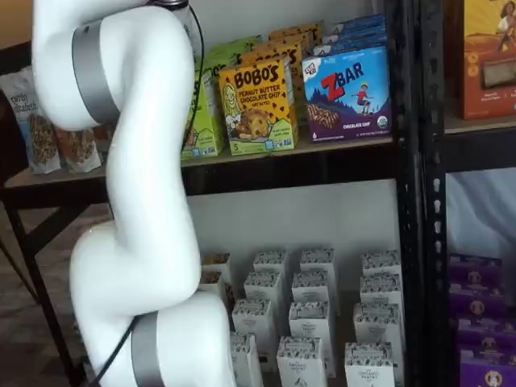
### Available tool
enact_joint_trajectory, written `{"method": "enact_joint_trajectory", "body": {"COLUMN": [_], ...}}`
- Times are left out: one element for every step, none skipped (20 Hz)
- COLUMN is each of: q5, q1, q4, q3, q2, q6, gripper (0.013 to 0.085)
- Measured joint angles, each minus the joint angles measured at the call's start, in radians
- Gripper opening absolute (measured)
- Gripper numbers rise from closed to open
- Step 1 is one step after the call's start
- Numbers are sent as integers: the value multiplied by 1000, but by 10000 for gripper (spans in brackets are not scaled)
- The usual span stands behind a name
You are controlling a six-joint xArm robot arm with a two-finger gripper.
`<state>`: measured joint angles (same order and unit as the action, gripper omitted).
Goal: Pick the green box on the top shelf, the fourth from the left
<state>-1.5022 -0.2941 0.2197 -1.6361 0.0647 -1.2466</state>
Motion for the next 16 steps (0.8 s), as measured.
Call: {"method": "enact_joint_trajectory", "body": {"q5": [0, -3, -8, -12, -16, -19, -21, -22, -23, -25, -28, -31, -34, -40, -49, -57], "q1": [0, 0, -1, -2, -3, -3, -3, -2, -2, 0, 1, 2, 3, 5, 6, 7], "q4": [1, 0, -2, -5, -6, -5, -3, 0, 3, 8, 12, 15, 19, 21, 23, 24], "q3": [0, -2, -6, -9, -10, -11, -12, -12, -12, -13, -14, -16, -18, -21, -26, -30], "q2": [0, -1, -3, -5, -6, -6, -7, -7, -6, -6, -6, -5, -4, -3, -2, -2], "q6": [0, 1, 1, 2, 3, 3, 3, 3, 3, 2, 2, 1, 1, 0, 0, 0], "gripper": [250, 250, 250, 250, 250, 250, 250, 250, 250, 250, 250, 250, 250, 250, 250, 250]}}
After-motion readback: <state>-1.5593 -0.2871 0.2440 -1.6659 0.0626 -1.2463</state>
